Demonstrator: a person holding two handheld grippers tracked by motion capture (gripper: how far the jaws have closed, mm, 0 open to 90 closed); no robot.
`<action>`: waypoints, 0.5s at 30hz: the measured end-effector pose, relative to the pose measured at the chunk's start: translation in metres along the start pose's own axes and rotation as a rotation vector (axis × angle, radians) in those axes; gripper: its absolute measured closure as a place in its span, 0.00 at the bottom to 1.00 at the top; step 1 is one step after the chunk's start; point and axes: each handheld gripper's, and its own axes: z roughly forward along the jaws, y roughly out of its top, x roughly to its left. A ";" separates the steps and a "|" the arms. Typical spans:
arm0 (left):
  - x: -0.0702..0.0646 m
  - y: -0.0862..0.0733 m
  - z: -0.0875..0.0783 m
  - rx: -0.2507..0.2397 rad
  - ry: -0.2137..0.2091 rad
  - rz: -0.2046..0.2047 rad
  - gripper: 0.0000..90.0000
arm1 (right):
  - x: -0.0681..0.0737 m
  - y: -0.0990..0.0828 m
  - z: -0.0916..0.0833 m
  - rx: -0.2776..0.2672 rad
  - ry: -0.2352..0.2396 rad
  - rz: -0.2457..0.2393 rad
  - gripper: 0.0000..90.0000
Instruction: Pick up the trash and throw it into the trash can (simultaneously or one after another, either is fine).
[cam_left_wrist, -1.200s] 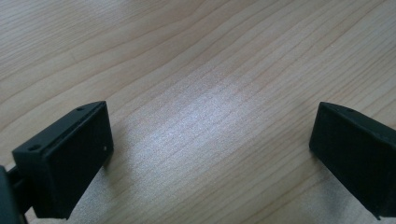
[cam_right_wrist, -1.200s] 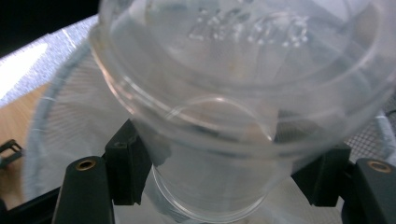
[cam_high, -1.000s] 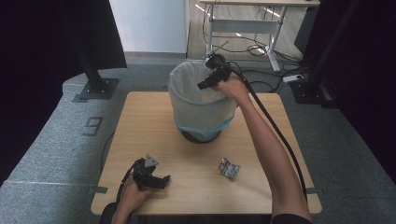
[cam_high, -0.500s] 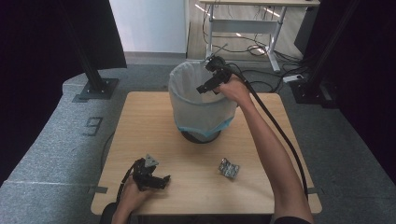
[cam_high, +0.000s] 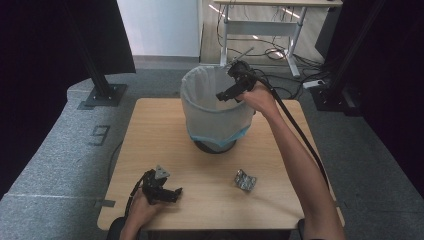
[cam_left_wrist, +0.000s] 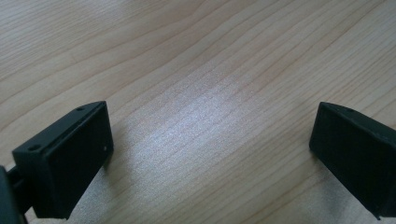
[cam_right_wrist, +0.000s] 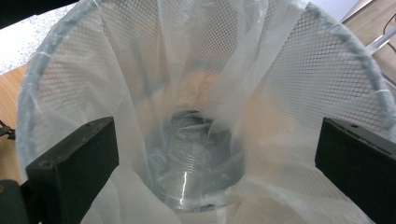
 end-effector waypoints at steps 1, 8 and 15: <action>0.000 0.000 0.000 0.000 0.000 0.000 0.00 | 0.000 0.000 0.000 0.000 0.000 0.000 0.00; 0.000 0.000 0.000 0.000 -0.001 0.000 0.00 | -0.001 -0.003 -0.012 0.001 -0.007 0.000 0.00; 0.000 0.000 0.000 0.001 -0.002 0.000 0.00 | -0.004 -0.012 -0.028 -0.042 -0.009 0.035 0.00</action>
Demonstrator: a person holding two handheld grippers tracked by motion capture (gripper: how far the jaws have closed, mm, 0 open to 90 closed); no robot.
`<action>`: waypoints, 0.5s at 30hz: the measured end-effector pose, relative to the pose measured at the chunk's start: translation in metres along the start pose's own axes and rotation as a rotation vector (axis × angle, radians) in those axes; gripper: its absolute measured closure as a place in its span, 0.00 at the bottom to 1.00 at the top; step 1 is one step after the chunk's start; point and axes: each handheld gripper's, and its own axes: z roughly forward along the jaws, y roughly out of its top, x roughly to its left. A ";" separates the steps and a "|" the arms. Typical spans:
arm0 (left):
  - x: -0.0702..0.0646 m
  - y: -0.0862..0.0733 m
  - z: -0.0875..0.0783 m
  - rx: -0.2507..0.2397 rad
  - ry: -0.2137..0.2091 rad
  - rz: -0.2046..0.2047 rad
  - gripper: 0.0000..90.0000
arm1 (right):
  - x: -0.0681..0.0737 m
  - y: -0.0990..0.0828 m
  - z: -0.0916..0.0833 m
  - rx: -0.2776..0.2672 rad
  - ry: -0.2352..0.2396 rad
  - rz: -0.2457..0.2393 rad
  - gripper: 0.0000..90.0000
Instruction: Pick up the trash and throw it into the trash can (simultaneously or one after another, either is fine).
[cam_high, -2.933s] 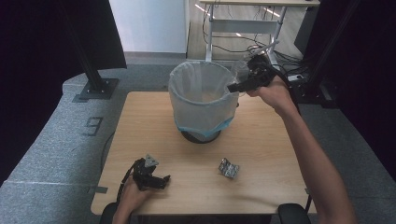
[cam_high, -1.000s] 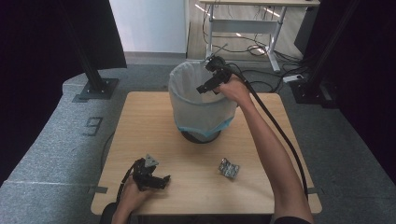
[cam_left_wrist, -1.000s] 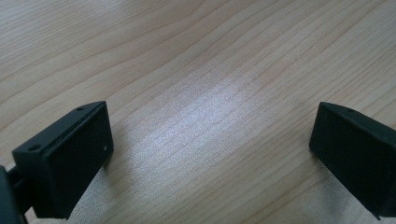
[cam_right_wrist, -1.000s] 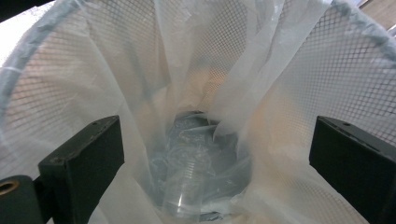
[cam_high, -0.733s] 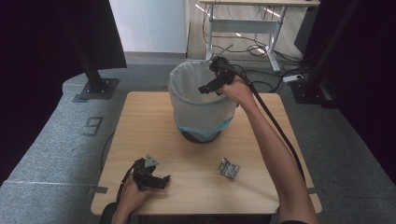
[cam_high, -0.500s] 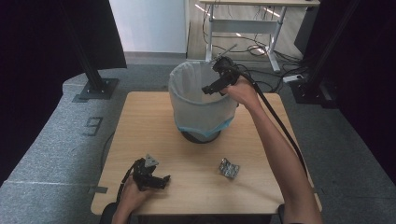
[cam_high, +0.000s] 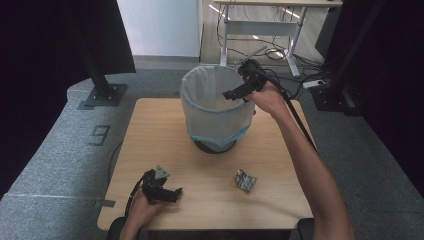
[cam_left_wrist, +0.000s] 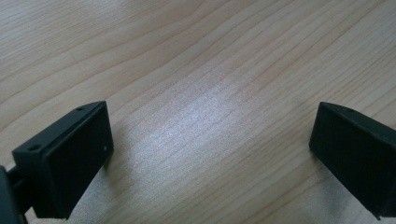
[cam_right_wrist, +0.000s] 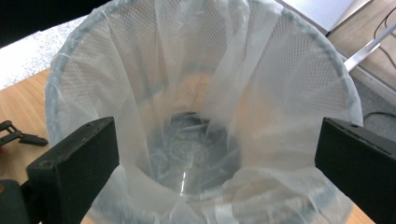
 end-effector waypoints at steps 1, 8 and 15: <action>0.000 0.000 0.000 0.001 -0.001 -0.001 0.00 | 0.000 -0.001 -0.001 0.005 -0.006 -0.007 0.00; 0.000 0.000 0.000 0.000 0.000 -0.001 0.00 | -0.006 -0.013 -0.016 -0.018 -0.017 0.002 0.00; 0.000 0.000 0.000 0.001 0.000 -0.001 0.00 | -0.014 -0.023 -0.029 -0.032 -0.029 0.008 0.00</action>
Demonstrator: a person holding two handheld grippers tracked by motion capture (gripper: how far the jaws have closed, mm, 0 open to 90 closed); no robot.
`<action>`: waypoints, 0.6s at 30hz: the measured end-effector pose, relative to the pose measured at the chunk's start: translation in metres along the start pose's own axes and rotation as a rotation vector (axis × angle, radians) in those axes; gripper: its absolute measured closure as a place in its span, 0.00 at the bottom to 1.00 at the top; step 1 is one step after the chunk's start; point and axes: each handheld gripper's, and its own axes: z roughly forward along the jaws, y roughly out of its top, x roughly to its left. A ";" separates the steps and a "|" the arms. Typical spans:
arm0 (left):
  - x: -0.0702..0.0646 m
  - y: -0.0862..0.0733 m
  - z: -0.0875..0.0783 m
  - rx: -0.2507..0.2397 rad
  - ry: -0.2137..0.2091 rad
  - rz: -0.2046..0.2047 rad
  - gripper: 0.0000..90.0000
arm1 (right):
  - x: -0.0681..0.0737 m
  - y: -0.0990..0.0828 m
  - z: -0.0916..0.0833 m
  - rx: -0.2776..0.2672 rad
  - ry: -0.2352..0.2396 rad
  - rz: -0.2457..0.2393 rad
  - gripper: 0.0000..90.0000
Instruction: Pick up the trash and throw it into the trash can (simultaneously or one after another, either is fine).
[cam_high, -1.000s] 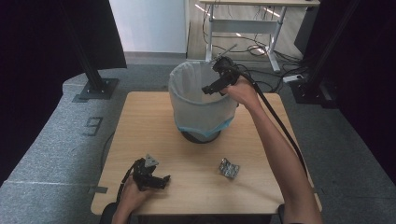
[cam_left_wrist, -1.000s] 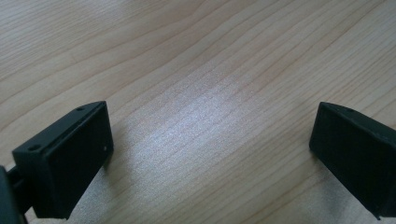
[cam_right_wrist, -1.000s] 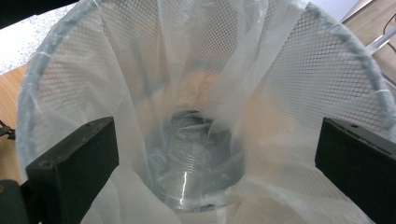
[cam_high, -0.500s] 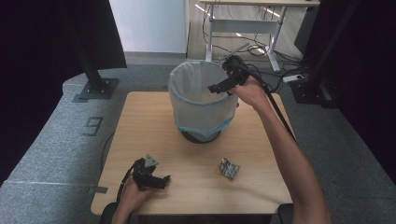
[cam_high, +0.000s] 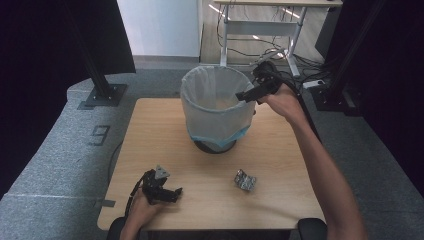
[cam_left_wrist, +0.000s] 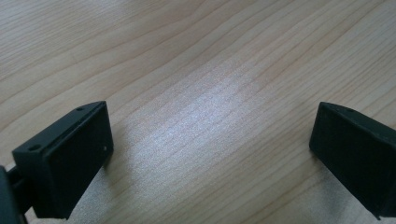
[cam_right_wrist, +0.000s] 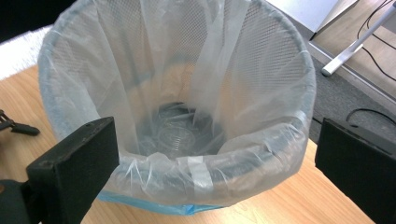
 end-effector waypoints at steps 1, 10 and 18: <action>0.000 0.000 0.000 -0.001 0.001 0.000 0.00 | -0.001 -0.002 -0.002 -0.001 -0.002 0.000 0.00; 0.000 0.000 0.000 -0.001 0.002 0.000 0.00 | -0.007 -0.017 -0.014 -0.010 -0.008 -0.001 0.00; 0.000 0.000 0.000 -0.001 0.001 0.000 0.00 | -0.010 -0.037 -0.027 -0.033 -0.004 -0.009 0.02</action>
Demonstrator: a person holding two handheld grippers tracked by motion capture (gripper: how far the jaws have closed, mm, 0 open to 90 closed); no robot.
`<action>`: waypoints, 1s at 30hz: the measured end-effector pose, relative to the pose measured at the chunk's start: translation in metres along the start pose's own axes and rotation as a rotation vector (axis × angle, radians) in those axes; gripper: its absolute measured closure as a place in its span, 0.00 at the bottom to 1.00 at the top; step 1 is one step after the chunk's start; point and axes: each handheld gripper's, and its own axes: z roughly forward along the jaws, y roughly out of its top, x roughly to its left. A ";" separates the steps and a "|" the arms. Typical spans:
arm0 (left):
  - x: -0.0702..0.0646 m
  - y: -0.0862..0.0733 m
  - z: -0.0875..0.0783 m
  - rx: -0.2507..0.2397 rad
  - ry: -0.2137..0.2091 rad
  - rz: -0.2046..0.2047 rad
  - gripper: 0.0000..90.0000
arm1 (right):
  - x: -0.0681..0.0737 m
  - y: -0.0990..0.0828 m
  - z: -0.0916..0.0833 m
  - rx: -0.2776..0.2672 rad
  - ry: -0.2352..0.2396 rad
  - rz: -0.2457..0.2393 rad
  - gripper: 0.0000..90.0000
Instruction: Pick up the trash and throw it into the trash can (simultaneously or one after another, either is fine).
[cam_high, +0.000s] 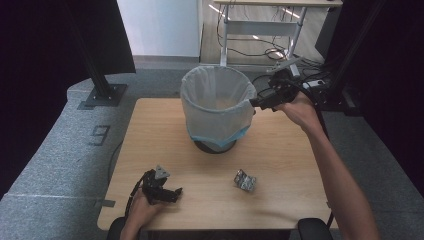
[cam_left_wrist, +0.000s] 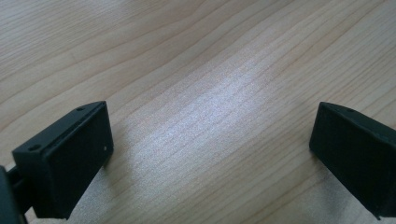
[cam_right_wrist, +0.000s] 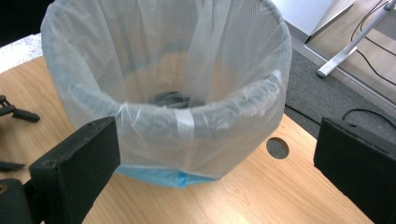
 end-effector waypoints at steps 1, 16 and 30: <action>0.000 0.000 0.000 0.000 0.000 0.000 0.00 | 0.000 -0.002 -0.001 -0.002 0.001 -0.004 0.03; 0.000 0.000 0.000 0.000 0.000 0.001 0.00 | 0.002 -0.033 -0.017 -0.035 -0.009 -0.016 0.00; 0.000 0.000 0.000 0.000 -0.001 0.001 0.00 | 0.006 -0.067 -0.015 -0.041 0.011 -0.002 0.00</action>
